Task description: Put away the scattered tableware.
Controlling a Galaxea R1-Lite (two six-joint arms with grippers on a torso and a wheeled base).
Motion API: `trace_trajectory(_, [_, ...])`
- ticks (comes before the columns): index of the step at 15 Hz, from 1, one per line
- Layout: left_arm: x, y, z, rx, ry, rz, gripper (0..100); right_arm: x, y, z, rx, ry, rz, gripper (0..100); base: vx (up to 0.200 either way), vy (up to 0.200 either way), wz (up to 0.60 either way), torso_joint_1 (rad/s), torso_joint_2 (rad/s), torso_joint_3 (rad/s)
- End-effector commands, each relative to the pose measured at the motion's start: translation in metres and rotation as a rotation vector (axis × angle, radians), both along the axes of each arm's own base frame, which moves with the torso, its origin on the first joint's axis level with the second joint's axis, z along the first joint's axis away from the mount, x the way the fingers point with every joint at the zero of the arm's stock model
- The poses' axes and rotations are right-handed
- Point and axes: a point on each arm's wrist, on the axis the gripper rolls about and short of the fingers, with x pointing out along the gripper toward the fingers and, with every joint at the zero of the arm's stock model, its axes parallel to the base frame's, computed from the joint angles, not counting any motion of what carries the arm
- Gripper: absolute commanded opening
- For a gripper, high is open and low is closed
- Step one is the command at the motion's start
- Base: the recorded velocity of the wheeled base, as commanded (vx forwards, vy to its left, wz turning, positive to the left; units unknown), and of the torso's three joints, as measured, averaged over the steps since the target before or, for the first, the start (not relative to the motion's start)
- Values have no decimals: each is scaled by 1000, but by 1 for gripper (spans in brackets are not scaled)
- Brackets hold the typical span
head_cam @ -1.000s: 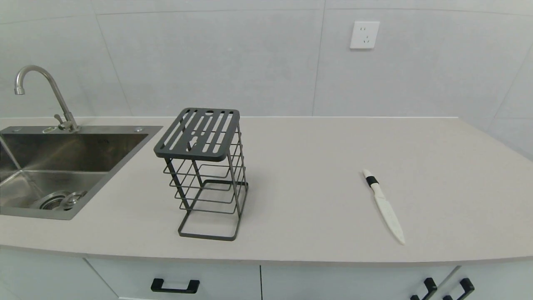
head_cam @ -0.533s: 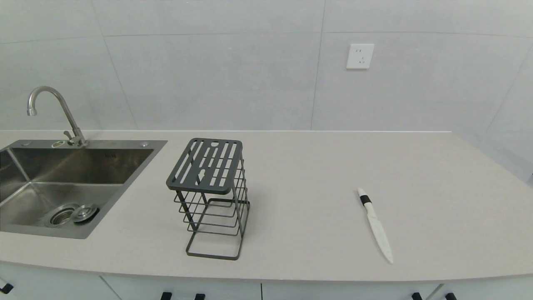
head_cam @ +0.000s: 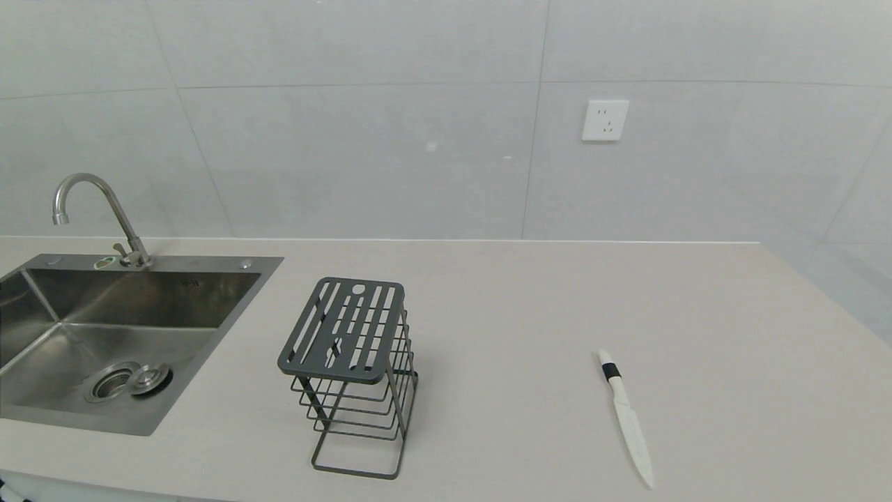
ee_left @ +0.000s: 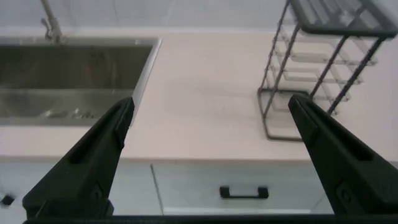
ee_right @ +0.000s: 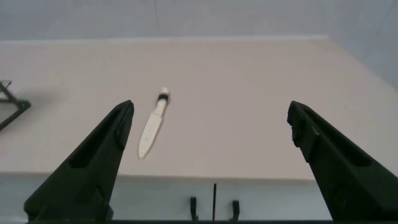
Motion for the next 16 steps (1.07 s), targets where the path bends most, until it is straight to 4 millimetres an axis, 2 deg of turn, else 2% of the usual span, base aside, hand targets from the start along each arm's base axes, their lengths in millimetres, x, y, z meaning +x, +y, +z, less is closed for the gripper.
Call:
trace_trajectory(1, [0, 0, 0, 0, 0, -1, 100, 0, 0, 0, 0, 0, 1, 100, 0, 0, 0, 0, 0, 0])
trace_trajectory(3, [0, 0, 0, 0, 0, -1, 100, 0, 0, 0, 0, 0, 1, 100, 0, 0, 0, 0, 0, 0])
trace_trajectory(6, [0, 0, 0, 0, 0, -1, 100, 0, 0, 0, 0, 0, 1, 100, 0, -200, 0, 7, -1, -4])
trace_trajectory(16, [0, 0, 0, 6, 0, -2, 100, 0, 0, 0, 0, 0, 1, 100, 0, 0, 0, 0, 0, 0])
